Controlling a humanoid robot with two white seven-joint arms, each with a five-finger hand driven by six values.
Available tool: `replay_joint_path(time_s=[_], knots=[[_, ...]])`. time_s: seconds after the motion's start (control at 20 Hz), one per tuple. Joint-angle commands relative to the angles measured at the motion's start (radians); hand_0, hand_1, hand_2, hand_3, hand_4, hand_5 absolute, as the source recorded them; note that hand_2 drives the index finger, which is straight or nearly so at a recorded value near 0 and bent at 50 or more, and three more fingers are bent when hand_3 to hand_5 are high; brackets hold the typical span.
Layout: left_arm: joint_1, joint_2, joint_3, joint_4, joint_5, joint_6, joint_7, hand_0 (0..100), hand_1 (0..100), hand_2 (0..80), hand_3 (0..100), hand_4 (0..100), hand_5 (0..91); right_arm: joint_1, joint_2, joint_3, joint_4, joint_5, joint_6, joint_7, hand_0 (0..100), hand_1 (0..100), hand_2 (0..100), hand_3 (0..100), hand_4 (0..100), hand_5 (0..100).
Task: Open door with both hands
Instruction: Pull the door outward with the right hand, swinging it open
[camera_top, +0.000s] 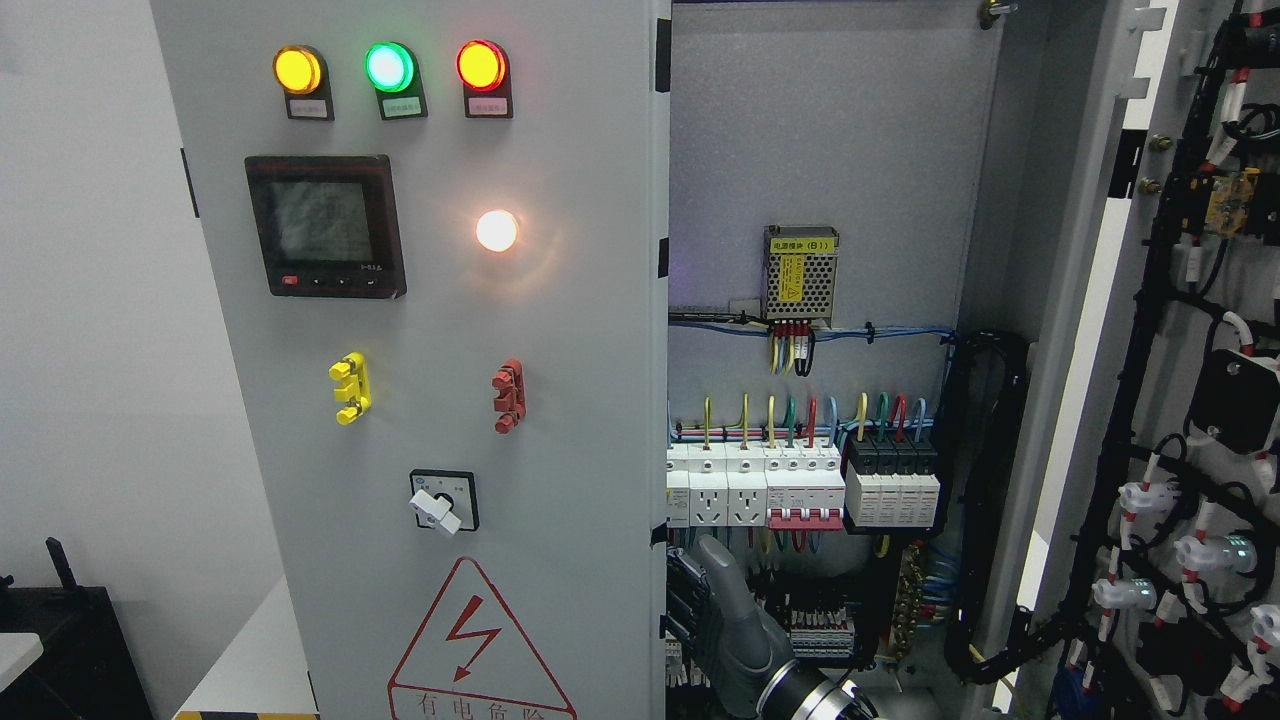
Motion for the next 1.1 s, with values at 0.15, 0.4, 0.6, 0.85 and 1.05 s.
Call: replay_joint_path(time_s=[0.15, 0.4, 0.6, 0.85, 1.05], knots=[[0.032, 0.0, -0.012, -0.009, 0.0, -0.001, 0.0, 0, 0, 0.0, 0, 3, 0.0, 0.006, 0.003, 0.008, -0.019, 0.0, -0.002, 0.037, 0, 0, 0, 0, 0, 0], [0.032, 0.0, -0.012, -0.009, 0.001, -0.001, 0.0, 0, 0, 0.0, 0, 3, 0.0, 0.006, 0.006, 0.009, -0.025, -0.002, -0.002, 0.045, 0, 0, 0, 0, 0, 0], [0.032, 0.0, -0.012, -0.009, 0.0, -0.001, 0.0, 0, 0, 0.0, 0, 3, 0.0, 0.007, 0.009, 0.025, -0.033, -0.002, 0.001, 0.045, 0, 0, 0, 0, 0, 0], [0.032, 0.0, -0.012, -0.009, 0.001, -0.001, 0.0, 0, 0, 0.0, 0, 3, 0.0, 0.012, 0.012, 0.032, -0.037, -0.002, 0.001, 0.046, 0, 0, 0, 0, 0, 0], [0.031, 0.0, -0.012, -0.009, 0.0, -0.001, 0.0, 0, 0, 0.0, 0, 3, 0.0, 0.021, 0.014, 0.032, -0.051, 0.0, -0.002, 0.069, 0, 0, 0, 0, 0, 0]])
